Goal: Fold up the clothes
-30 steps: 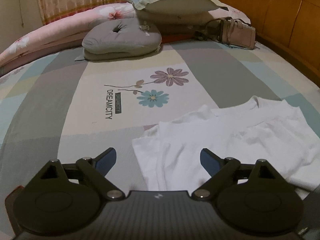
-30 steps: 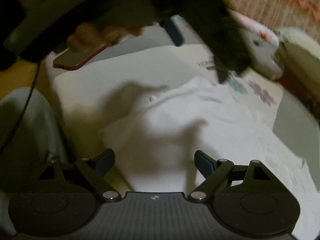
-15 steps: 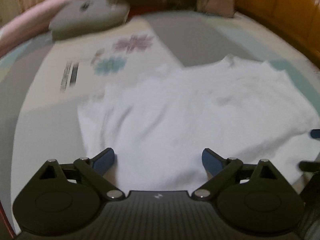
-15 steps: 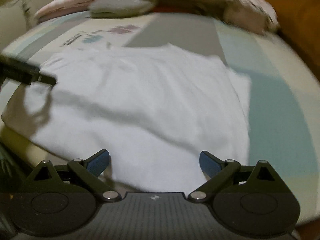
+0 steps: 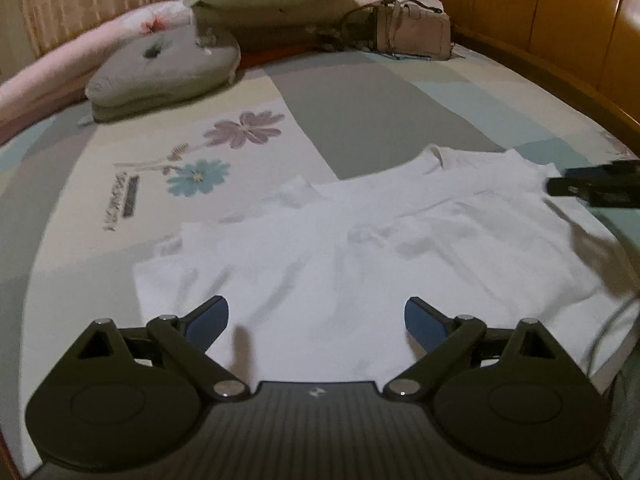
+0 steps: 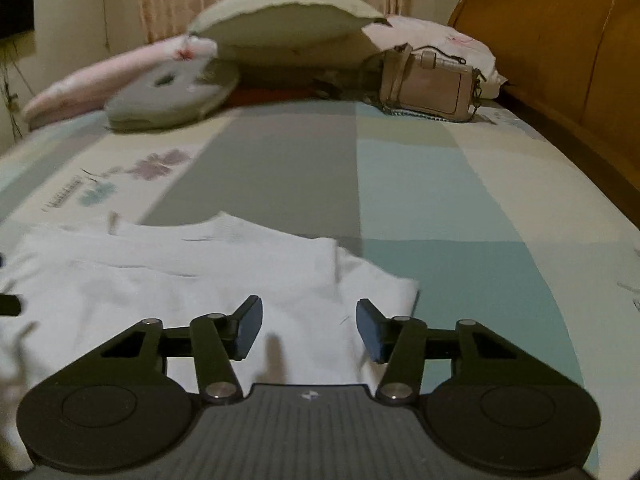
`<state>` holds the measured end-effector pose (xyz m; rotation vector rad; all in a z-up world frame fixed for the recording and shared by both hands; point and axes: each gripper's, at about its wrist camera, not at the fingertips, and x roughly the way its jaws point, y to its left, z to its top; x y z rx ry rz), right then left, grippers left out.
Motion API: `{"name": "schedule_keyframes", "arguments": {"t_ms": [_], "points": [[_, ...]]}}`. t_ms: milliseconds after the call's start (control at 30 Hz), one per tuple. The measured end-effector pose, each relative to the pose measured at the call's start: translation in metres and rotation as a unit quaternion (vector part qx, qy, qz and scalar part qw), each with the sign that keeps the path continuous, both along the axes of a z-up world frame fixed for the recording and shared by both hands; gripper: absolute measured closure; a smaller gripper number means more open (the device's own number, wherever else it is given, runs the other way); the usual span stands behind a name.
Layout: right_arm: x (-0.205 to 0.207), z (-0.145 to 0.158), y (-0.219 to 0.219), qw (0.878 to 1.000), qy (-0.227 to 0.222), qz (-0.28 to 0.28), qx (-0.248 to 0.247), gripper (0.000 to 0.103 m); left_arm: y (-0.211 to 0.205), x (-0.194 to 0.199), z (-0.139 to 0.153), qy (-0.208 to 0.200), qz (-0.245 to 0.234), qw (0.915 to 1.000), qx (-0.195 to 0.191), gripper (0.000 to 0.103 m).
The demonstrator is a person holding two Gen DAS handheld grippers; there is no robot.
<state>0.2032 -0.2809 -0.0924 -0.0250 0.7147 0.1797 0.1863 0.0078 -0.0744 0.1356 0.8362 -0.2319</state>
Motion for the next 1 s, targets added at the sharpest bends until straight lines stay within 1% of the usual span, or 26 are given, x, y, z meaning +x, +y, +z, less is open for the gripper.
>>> {"name": "schedule_keyframes", "arguments": {"t_ms": [33, 100, 133, 200, 300, 367, 433, 533, 567, 600, 633, 667, 700, 733, 767, 800, 833, 900, 933, 967, 1000], "points": [[0.009, -0.006, -0.001, 1.000, 0.005, 0.001, -0.004, 0.055, -0.001, 0.001, -0.003, 0.005, -0.001, 1.0000, -0.001, 0.008], [0.022, -0.015, -0.002, 1.000, 0.018, 0.006, 0.000, 0.056, -0.003, 0.002, -0.006, 0.007, -0.003, 1.0000, 0.002, 0.008], [0.023, -0.017, -0.003, 1.000, 0.020, 0.009, 0.006, 0.067, -0.004, 0.004, -0.007, 0.008, -0.001, 1.0000, 0.004, 0.008], [0.021, -0.015, -0.004, 1.000, 0.011, 0.017, 0.011, 0.092, -0.004, 0.005, -0.007, 0.010, 0.002, 0.9999, 0.005, 0.008], [0.011, -0.005, -0.009, 1.000, -0.013, 0.001, 0.003, 0.095, -0.005, 0.006, -0.003, 0.008, 0.003, 1.0000, -0.005, 0.008], [0.013, -0.003, -0.015, 1.000, -0.008, -0.003, 0.014, 0.095, -0.006, 0.006, 0.000, 0.002, -0.001, 0.9999, -0.015, 0.008], [0.020, -0.008, -0.019, 1.000, 0.004, -0.009, 0.020, 0.094, -0.008, 0.010, -0.001, -0.004, -0.003, 0.9999, -0.012, 0.008], [0.024, -0.015, -0.017, 1.000, 0.013, -0.016, 0.013, 0.093, -0.006, 0.020, -0.014, 0.016, 0.014, 0.9997, 0.010, 0.008], [0.022, -0.013, -0.015, 1.000, 0.011, -0.021, 0.005, 0.089, -0.003, 0.020, -0.016, 0.017, 0.018, 0.9996, 0.014, 0.008], [0.018, -0.009, -0.014, 1.000, 0.007, -0.029, -0.008, 0.084, -0.001, 0.019, -0.017, 0.017, 0.021, 0.9995, 0.018, 0.008], [0.014, -0.004, -0.013, 0.999, 0.003, -0.037, -0.021, 0.081, 0.002, 0.016, -0.015, 0.014, 0.019, 0.9997, 0.013, 0.008], [0.006, 0.003, -0.011, 0.999, -0.006, -0.041, -0.031, 0.081, 0.005, 0.013, -0.012, 0.006, 0.015, 0.9999, 0.005, 0.008], [-0.004, 0.011, -0.010, 0.999, -0.018, -0.037, -0.027, 0.076, 0.008, 0.010, -0.008, -0.005, 0.012, 0.9999, -0.003, 0.008], [-0.013, 0.019, -0.009, 0.999, -0.027, -0.029, -0.014, 0.066, 0.010, 0.010, -0.006, -0.013, 0.009, 0.9998, -0.012, 0.008], [-0.021, 0.025, -0.008, 0.999, -0.033, -0.023, 0.002, 0.062, 0.010, 0.011, -0.005, -0.017, 0.005, 0.9995, -0.024, 0.008], [-0.027, 0.026, -0.006, 0.999, -0.033, -0.017, 0.020, 0.055, 0.011, 0.013, -0.005, -0.019, 0.001, 0.9991, -0.037, 0.008], [-0.030, 0.024, -0.002, 0.999, -0.026, -0.008, 0.031, 0.053, 0.010, 0.017, -0.007, -0.014, -0.002, 0.9987, -0.049, 0.008], [-0.032, 0.011, 0.009, 1.000, -0.002, 0.003, 0.030, 0.053, 0.009, 0.024, -0.013, -0.005, -0.002, 0.9978, -0.066, 0.008], [-0.032, 0.001, 0.014, 1.000, 0.014, 0.002, 0.019, 0.053, 0.011, 0.028, -0.018, 0.001, 0.006, 0.9980, -0.063, 0.008], [-0.033, -0.007, 0.016, 1.000, 0.024, -0.004, 0.010, 0.052, 0.013, 0.031, -0.019, -0.001, 0.020, 0.9980, -0.059, 0.009], [-0.036, -0.015, 0.017, 1.000, 0.027, -0.011, 0.003, 0.051, 0.016, 0.033, -0.020, -0.004, 0.034, 0.9979, -0.055, 0.009]]}}
